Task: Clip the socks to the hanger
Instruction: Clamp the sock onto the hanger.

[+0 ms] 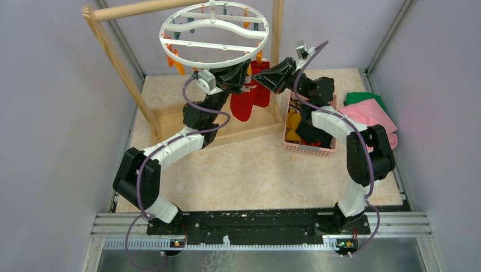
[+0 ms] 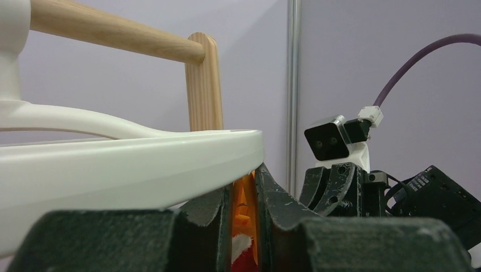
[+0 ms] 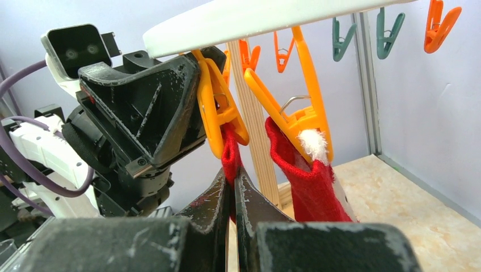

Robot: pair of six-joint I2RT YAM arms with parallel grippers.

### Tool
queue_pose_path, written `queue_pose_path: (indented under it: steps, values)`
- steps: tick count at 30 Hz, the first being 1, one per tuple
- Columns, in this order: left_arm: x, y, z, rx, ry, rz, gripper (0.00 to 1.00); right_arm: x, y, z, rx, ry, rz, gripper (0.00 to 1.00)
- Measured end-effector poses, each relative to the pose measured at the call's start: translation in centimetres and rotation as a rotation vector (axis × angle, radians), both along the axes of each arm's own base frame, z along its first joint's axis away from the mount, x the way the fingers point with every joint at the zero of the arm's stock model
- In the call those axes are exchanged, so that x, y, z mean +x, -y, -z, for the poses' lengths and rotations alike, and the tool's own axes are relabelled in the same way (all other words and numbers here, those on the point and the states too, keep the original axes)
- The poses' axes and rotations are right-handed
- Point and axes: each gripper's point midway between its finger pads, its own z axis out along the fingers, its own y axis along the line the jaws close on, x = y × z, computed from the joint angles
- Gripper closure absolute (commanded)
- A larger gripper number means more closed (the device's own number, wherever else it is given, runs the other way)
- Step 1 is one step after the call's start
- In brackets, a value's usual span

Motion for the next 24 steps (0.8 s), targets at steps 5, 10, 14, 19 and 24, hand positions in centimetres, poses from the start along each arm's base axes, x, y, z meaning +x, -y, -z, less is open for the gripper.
queue_pose_path:
  steps: [5,10,14,19,24]
  values:
    - [-0.01,0.01,0.00,0.000,0.000,0.001,0.84,-0.32,0.08,-0.35,0.012,0.002,-0.012,1.00]
    - [0.00,0.01,0.01,0.001,0.000,0.001,0.79,-0.49,0.09,-0.44,0.015,0.000,-0.019,1.00]
    - [-0.04,0.06,0.03,0.002,0.000,0.004,0.62,-0.60,0.11,-0.52,0.018,0.000,-0.023,1.00]
    - [-0.18,0.43,0.27,0.019,-0.001,0.021,0.45,-0.65,0.14,-0.57,0.019,0.003,-0.025,1.00]
    - [-0.26,0.62,0.39,0.026,-0.003,0.029,0.27,-0.67,0.14,-0.58,0.019,0.004,-0.025,1.00]
